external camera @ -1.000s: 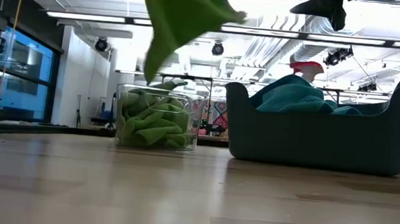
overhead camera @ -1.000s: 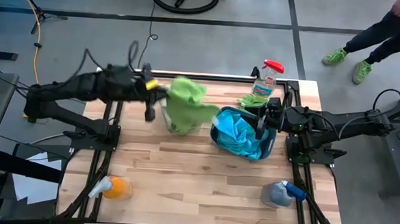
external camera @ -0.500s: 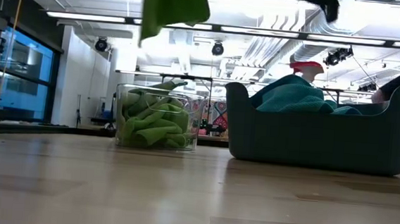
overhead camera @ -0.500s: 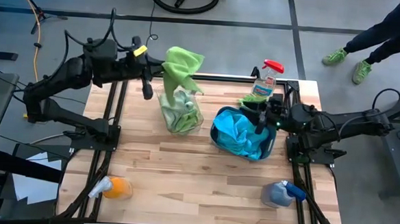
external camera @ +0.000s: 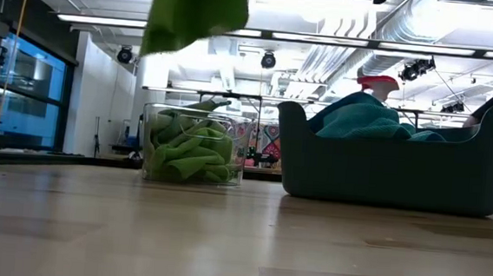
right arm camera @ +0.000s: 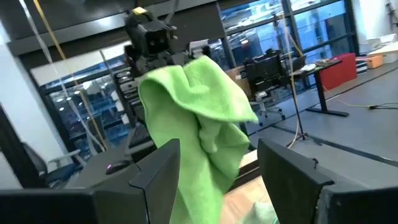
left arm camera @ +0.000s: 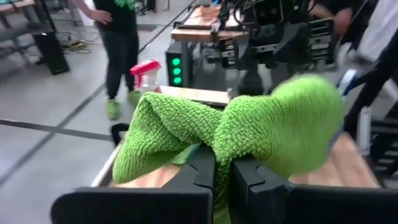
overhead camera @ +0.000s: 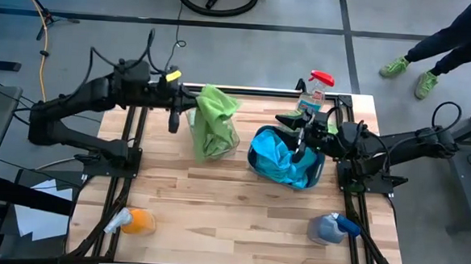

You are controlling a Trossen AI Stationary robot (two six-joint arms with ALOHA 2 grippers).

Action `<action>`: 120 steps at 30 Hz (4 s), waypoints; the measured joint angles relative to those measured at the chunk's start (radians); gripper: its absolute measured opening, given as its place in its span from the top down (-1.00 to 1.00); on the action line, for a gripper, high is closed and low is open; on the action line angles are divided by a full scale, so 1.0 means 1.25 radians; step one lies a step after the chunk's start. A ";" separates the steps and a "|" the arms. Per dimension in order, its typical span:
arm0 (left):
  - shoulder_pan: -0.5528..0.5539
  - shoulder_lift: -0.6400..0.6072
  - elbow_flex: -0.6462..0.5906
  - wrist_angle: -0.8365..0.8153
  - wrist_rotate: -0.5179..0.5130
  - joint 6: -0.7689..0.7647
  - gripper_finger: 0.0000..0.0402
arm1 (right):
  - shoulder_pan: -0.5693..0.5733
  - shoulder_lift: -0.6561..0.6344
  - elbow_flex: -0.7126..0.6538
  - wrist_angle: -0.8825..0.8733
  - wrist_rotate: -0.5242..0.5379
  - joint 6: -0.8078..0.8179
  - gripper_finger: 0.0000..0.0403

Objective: Sort microfiber towel by color & place in baskets
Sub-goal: Put the green towel into the transparent bin

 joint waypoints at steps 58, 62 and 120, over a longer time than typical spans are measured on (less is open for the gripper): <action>0.200 -0.147 -0.553 0.567 -0.036 -0.046 1.00 | -0.091 0.006 0.190 -0.297 -0.058 -0.055 1.00; 0.195 -0.146 -0.648 0.606 -0.060 -0.113 1.00 | -0.091 0.006 0.190 -0.299 -0.065 -0.055 1.00; 0.182 0.666 -0.058 -0.420 -0.074 0.024 0.62 | -0.091 0.137 0.188 -0.483 -0.186 0.002 1.00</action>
